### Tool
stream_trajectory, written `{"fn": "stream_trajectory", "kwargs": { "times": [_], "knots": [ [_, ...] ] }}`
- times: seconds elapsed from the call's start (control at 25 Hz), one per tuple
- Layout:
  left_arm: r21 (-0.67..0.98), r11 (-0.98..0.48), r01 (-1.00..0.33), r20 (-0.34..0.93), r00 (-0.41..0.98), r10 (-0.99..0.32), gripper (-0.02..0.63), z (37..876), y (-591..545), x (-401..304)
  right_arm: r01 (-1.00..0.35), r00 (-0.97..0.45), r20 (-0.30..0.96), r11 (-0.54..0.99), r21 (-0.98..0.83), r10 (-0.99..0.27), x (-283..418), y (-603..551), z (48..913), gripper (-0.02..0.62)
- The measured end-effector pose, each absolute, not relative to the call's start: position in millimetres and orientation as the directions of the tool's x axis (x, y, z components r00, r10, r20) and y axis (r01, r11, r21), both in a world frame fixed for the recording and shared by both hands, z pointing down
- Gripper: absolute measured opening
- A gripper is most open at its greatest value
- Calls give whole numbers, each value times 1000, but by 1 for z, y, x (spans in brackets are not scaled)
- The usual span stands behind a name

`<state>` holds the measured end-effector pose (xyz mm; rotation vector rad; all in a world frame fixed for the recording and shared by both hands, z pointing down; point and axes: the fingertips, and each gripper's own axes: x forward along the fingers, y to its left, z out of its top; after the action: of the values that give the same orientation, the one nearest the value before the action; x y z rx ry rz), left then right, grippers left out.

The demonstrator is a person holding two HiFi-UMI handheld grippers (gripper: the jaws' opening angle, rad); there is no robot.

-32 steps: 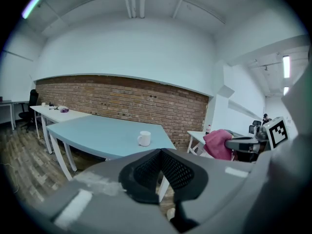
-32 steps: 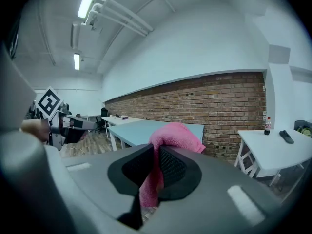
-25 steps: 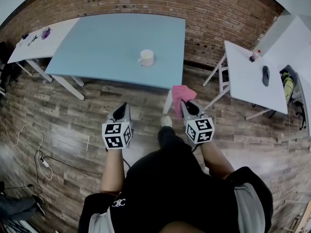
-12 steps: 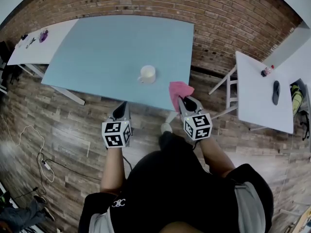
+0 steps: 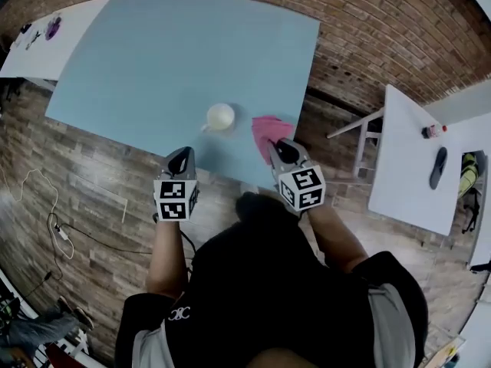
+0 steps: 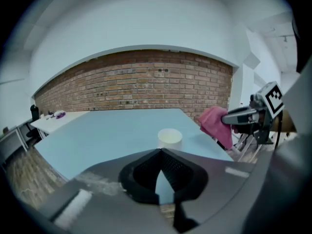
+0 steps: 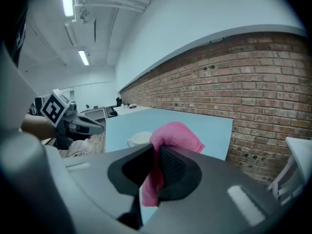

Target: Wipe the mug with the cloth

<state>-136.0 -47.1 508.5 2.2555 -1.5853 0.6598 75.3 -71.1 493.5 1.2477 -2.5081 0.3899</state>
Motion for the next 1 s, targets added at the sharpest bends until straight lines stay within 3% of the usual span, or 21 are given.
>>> {"fn": "stream_trajectory", "kwargs": {
  "times": [0.4,0.52,0.68,0.84,1.0],
  "knots": [
    [-68,-308,-949,644,194,-740,10,545,-77,-131,-704,-673,501,679,-210,-544,62,-109,531,37],
    [-60,-317,-946,671,197,-715,105,560,-76,-129,-703,-673,515,676,-223,-530,58,-116,537,37],
    [-52,-354,-934,690,223,-689,166,574,-81,-129,-722,-661,527,645,-251,-535,49,-121,540,37],
    [-77,-420,-904,686,257,-680,184,583,-98,-119,-730,-659,544,618,-293,-520,43,-121,542,37],
    [-95,-501,-860,691,305,-655,185,589,-116,-105,-722,-686,566,524,-452,-457,35,-125,552,37]
  ]
}}
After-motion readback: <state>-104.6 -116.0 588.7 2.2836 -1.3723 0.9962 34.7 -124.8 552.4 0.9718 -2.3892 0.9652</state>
